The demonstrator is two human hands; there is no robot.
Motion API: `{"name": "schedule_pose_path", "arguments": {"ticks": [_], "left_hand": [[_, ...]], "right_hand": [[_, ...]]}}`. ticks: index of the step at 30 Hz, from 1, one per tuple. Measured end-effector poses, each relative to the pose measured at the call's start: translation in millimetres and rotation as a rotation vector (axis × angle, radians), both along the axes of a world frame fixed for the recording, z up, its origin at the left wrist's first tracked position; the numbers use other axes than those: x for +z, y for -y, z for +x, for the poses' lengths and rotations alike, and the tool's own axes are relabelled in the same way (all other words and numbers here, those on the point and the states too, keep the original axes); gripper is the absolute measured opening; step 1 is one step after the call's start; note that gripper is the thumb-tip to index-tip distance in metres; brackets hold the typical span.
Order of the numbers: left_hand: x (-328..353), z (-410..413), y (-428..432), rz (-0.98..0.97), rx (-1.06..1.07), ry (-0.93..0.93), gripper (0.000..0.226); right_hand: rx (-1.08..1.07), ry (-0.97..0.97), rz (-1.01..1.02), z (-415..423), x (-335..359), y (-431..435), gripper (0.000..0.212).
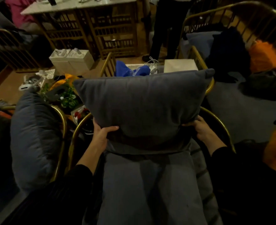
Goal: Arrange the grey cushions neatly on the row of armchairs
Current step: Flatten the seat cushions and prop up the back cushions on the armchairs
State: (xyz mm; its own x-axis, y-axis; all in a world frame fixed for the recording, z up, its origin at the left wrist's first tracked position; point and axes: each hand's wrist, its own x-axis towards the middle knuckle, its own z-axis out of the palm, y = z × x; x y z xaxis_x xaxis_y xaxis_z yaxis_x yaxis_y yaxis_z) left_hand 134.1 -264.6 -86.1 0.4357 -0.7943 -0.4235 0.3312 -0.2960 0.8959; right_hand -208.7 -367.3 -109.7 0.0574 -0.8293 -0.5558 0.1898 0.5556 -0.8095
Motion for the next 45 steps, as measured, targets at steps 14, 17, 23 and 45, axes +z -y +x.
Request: {"name": "schedule_pose_path", "arguments": {"ticks": [14, 17, 23, 45], "left_hand": [[-77.9, -13.8, 5.3, 0.155, -0.042, 0.260, 0.104], [-98.4, -16.8, 7.8, 0.156, -0.052, 0.435, 0.097], [-123.4, 7.1, 17.7, 0.213, -0.169, 0.572, 0.090], [-123.1, -75.0, -219.6, 0.496, -1.141, 0.866, 0.111]], "right_hand": [[-0.106, -0.074, 0.022, 12.3, -77.0, -21.0, 0.037], [-0.093, -0.092, 0.006, 14.6, -88.2, -27.1, 0.049], [-0.011, -0.238, -0.072, 16.6, -84.3, -19.0, 0.064], [0.868, -1.051, 0.046, 70.3, -81.7, -269.6, 0.097]]}}
